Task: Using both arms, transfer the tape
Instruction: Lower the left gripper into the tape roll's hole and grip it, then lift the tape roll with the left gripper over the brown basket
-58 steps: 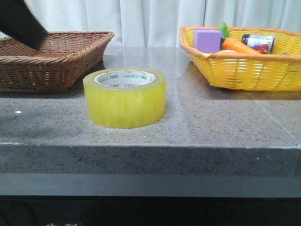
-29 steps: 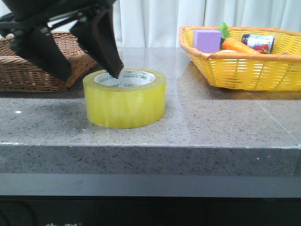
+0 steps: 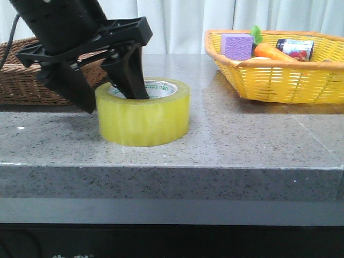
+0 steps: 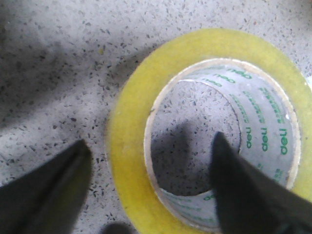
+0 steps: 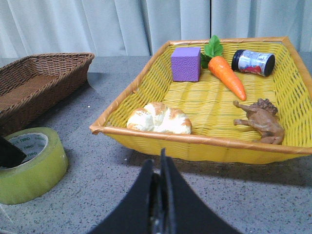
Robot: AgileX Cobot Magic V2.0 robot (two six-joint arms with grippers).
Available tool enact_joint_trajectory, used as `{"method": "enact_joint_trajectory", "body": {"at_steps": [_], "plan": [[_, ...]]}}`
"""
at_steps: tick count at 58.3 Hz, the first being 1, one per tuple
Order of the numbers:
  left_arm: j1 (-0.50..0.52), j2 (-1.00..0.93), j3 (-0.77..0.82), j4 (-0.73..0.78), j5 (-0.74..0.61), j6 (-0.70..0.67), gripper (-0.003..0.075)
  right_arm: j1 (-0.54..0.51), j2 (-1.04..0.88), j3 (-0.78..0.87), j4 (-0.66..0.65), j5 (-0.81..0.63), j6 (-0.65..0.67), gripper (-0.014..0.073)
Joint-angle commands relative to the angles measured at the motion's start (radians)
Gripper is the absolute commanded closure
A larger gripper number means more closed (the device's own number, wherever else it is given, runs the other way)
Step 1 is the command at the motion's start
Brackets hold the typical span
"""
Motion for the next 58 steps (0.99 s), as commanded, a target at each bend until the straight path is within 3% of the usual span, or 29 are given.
{"method": "enact_joint_trajectory", "body": {"at_steps": [1,11,16,29,44,58], "plan": [[-0.007,-0.035,-0.033,-0.016,-0.044,-0.011,0.0377,-0.006,0.007,-0.025,-0.005,-0.089,0.000,0.0662],[-0.007,-0.035,-0.033,-0.016,-0.044,-0.011,0.0623,-0.006,0.007,-0.025,-0.005,-0.089,0.000,0.0662],[-0.007,-0.035,-0.033,-0.016,-0.042,-0.011,0.0680,-0.006,0.007,-0.025,-0.005,-0.089,0.000,0.0662],[-0.026,-0.051,-0.037,-0.018,-0.040,-0.011,0.0692,-0.006,0.007,-0.025,-0.005,-0.089,0.000,0.0662],[-0.057,-0.084,-0.148,-0.007,-0.002,-0.011,0.0692,-0.006,0.007,-0.025,-0.005,-0.089,0.000,0.0662],[0.012,-0.086,-0.309,0.094,0.038,-0.011,0.0692,-0.006,0.007,-0.025,-0.005,-0.089,0.000,0.0662]]}}
